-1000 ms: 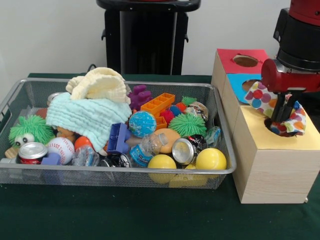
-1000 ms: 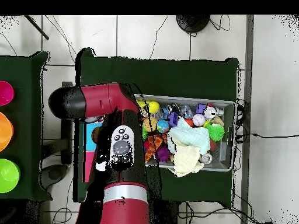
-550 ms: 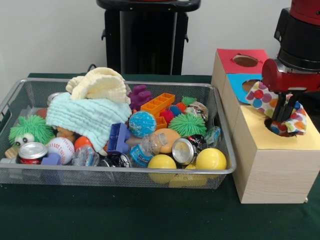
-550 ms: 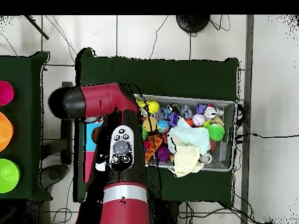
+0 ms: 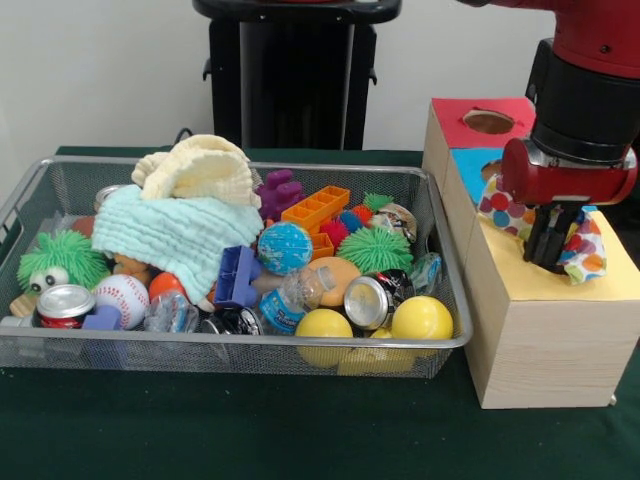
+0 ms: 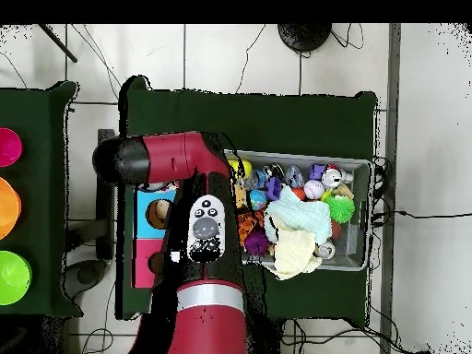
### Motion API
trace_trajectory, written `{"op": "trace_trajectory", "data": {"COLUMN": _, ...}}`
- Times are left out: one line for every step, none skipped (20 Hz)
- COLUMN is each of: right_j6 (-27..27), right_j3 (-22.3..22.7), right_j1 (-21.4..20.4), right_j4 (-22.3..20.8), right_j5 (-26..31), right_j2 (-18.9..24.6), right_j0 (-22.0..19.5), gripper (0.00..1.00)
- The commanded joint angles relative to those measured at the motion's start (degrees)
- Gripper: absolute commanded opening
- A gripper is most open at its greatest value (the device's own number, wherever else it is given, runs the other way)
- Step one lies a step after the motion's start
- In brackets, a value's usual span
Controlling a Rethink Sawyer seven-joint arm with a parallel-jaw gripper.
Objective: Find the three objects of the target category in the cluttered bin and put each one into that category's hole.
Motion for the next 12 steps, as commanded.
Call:
{"op": "trace_trajectory", "data": {"right_j6": 5.0, "right_j3": 4.5, "right_j1": 8.1, "right_j4": -2.6, "right_j5": -8.7, "right_j2": 3.1, "right_j0": -3.7, "gripper": 0.0}}
{"op": "trace_trajectory", "data": {"right_j6": 5.2, "right_j3": 4.8, "right_j1": 8.4, "right_j4": -2.9, "right_j5": -9.9, "right_j2": 3.0, "right_j0": -3.8, "gripper": 0.0}}
{"op": "trace_trajectory", "data": {"right_j6": 5.2, "right_j3": 5.0, "right_j1": 8.8, "right_j4": -3.1, "right_j5": -10.8, "right_j2": 3.1, "right_j0": -3.9, "gripper": 0.0}}
{"op": "trace_trajectory", "data": {"right_j6": 5.2, "right_j3": 4.9, "right_j1": 9.1, "right_j4": -3.0, "right_j5": -11.1, "right_j2": 3.3, "right_j0": -4.1, "gripper": 0.0}}
{"op": "trace_trajectory", "data": {"right_j6": 5.3, "right_j3": 4.8, "right_j1": 9.4, "right_j4": -3.2, "right_j5": -11.5, "right_j2": 3.3, "right_j0": -4.0, "gripper": 0.0}}
{"op": "trace_trajectory", "data": {"right_j6": 5.5, "right_j3": 4.7, "right_j1": 9.6, "right_j4": -3.1, "right_j5": -11.7, "right_j2": 3.3, "right_j0": -4.0, "gripper": 0.0}}
{"op": "trace_trajectory", "data": {"right_j6": 5.7, "right_j3": 4.5, "right_j1": 9.8, "right_j4": -3.2, "right_j5": -11.8, "right_j2": 3.2, "right_j0": -3.8, "gripper": 0.0}}
{"op": "trace_trajectory", "data": {"right_j6": 5.8, "right_j3": 4.7, "right_j1": 9.7, "right_j4": -3.2, "right_j5": -11.8, "right_j2": 3.2, "right_j0": -3.7, "gripper": 0.0}}
{"op": "trace_trajectory", "data": {"right_j6": 5.9, "right_j3": 4.8, "right_j1": 9.6, "right_j4": -3.1, "right_j5": -11.7, "right_j2": 3.2, "right_j0": -3.6, "gripper": 0.0}}
{"op": "trace_trajectory", "data": {"right_j6": 6.0, "right_j3": 4.8, "right_j1": 9.4, "right_j4": -3.1, "right_j5": -11.4, "right_j2": 3.0, "right_j0": -3.5, "gripper": 0.0}}
{"op": "trace_trajectory", "data": {"right_j6": 6.1, "right_j3": 4.9, "right_j1": 9.2, "right_j4": -3.0, "right_j5": -11.1, "right_j2": 2.9, "right_j0": -3.3, "gripper": 0.0}}
{"op": "trace_trajectory", "data": {"right_j6": 6.4, "right_j3": 5.1, "right_j1": 8.9, "right_j4": -3.1, "right_j5": -11.1, "right_j2": 2.7, "right_j0": -3.2, "gripper": 0.0}}
